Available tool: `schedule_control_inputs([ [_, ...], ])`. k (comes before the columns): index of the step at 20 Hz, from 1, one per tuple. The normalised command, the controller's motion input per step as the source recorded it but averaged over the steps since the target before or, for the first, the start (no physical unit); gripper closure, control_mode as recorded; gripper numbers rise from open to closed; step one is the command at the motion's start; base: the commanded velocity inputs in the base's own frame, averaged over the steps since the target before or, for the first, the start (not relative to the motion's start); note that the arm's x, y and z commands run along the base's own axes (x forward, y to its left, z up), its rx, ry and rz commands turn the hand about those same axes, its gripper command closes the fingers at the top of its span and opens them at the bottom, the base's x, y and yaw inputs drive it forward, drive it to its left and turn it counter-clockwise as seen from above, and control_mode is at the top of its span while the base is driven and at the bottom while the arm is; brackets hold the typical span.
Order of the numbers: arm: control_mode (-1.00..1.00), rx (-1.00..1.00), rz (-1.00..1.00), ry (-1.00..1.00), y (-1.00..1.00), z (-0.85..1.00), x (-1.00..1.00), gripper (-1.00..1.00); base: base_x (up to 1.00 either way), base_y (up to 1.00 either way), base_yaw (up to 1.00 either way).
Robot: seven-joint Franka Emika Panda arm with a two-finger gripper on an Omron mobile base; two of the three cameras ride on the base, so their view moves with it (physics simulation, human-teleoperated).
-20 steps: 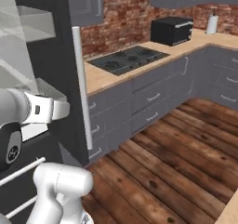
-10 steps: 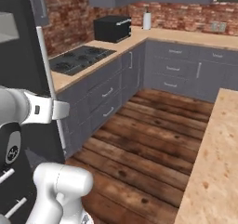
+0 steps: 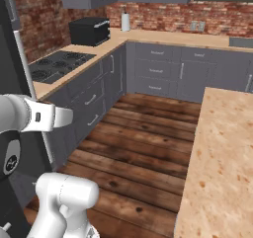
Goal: Pick up the peach and apple from the fridge and place one fruit on each plate on the dining counter.
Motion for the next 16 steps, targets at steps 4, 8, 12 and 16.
schedule_control_inputs([
  [4, 1.00, 0.00, 0.00, 0.00, 0.00, 0.00, 0.00, 1.00, 0.62, 0.00, -0.21],
  [8, 1.00, 0.00, 0.00, 0.00, 0.00, 0.00, 0.00, 1.00, 0.64, 0.01, -0.19],
  [12, 1.00, 0.00, 0.00, 0.00, 0.00, 0.00, 0.00, 1.00, 0.68, 0.11, -0.16],
  [16, 1.00, 0.00, 0.00, 0.00, 0.00, 0.00, 0.00, 1.00, 0.67, 0.18, -0.16],
])
